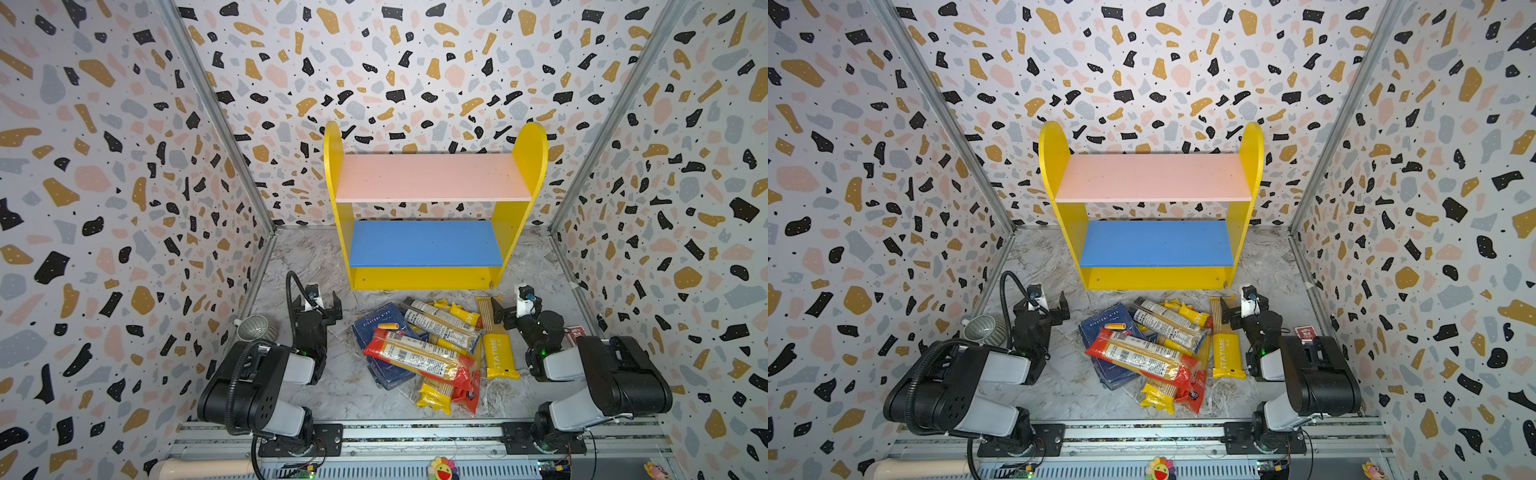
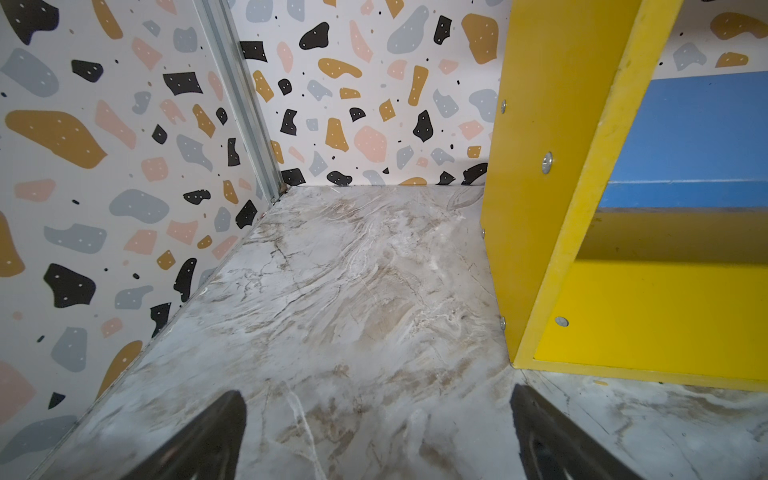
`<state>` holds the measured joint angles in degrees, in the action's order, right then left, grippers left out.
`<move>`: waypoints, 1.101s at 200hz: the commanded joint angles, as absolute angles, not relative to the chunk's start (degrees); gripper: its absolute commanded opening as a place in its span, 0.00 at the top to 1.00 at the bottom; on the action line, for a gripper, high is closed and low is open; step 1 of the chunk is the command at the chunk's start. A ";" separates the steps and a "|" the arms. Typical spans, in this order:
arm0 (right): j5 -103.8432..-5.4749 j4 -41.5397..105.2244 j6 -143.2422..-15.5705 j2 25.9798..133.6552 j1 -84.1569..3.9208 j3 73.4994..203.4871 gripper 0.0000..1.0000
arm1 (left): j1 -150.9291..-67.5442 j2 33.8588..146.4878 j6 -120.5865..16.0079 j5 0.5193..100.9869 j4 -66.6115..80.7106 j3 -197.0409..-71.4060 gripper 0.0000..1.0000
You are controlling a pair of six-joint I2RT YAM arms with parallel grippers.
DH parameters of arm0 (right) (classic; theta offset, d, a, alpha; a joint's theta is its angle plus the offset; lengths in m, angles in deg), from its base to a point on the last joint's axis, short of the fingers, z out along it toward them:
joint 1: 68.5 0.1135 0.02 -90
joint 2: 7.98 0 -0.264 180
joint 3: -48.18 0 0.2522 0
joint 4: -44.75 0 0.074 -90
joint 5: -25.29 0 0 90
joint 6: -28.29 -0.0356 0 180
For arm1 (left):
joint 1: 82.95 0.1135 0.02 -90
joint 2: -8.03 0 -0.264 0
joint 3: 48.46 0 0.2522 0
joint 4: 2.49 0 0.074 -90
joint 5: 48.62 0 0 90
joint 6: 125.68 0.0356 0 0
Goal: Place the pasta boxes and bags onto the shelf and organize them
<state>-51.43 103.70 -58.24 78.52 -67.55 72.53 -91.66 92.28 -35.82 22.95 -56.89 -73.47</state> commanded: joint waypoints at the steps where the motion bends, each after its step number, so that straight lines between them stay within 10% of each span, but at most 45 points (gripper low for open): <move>1: -51.17 104.20 -58.95 77.62 -67.87 73.01 0.01 | -91.38 91.97 -35.68 23.11 -59.32 -74.09 0.01; 106: -55.25 104.37 -61.66 74.81 -68.65 72.10 0.01 | -91.38 92.36 -35.68 22.88 -58.99 -74.55 0.01; 181: -99.44 60.38 -76.74 61.08 -51.64 89.38 0.01 | -92.16 87.38 -35.90 21.91 -34.24 -86.72 0.10; 220: -88.84 31.63 -87.70 60.85 -50.25 104.79 0.01 | -94.98 79.78 -42.20 15.69 -25.55 -89.93 0.14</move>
